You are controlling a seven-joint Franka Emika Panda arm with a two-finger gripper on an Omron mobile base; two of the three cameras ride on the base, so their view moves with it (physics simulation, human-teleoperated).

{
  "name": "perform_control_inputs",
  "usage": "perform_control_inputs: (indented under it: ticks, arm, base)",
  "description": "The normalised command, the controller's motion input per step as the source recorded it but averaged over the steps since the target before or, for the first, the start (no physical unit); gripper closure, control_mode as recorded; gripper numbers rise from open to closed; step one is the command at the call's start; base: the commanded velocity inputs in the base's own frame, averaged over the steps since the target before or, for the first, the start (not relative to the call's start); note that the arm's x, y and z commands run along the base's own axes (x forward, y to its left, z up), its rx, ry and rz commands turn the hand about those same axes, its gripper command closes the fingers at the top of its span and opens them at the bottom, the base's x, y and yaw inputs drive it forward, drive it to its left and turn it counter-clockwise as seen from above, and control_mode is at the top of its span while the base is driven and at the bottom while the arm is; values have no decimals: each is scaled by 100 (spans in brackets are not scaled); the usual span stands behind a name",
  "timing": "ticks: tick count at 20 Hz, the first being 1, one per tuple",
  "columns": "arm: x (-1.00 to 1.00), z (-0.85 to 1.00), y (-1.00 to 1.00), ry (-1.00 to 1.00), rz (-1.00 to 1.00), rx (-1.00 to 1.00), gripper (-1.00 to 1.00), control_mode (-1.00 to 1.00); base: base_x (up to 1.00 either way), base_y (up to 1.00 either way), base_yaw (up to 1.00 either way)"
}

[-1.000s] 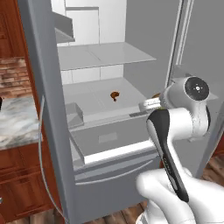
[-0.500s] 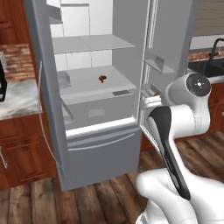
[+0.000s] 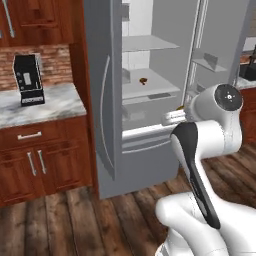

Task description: Place one mushroom and one chicken drumstick in each tupperware on the nearby counter, to pack two identical lunches.

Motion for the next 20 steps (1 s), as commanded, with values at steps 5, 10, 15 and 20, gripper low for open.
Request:
perform_control_inputs:
  ticks: [5, 10, 15, 20]
  arm:
    - [0, 0, 0, 0, 0, 0, 100, 100]
    - [0, 0, 0, 0, 0, 0, 100, 100]
    - [0, 0, 0, 0, 0, 0, 100, 100]
    - [0, 0, 0, 0, 0, 0, 100, 100]
  base:
    - [0, 100, -5]
    - [0, 100, -8]
    - [11, 100, -6]
    - [52, 100, -2]
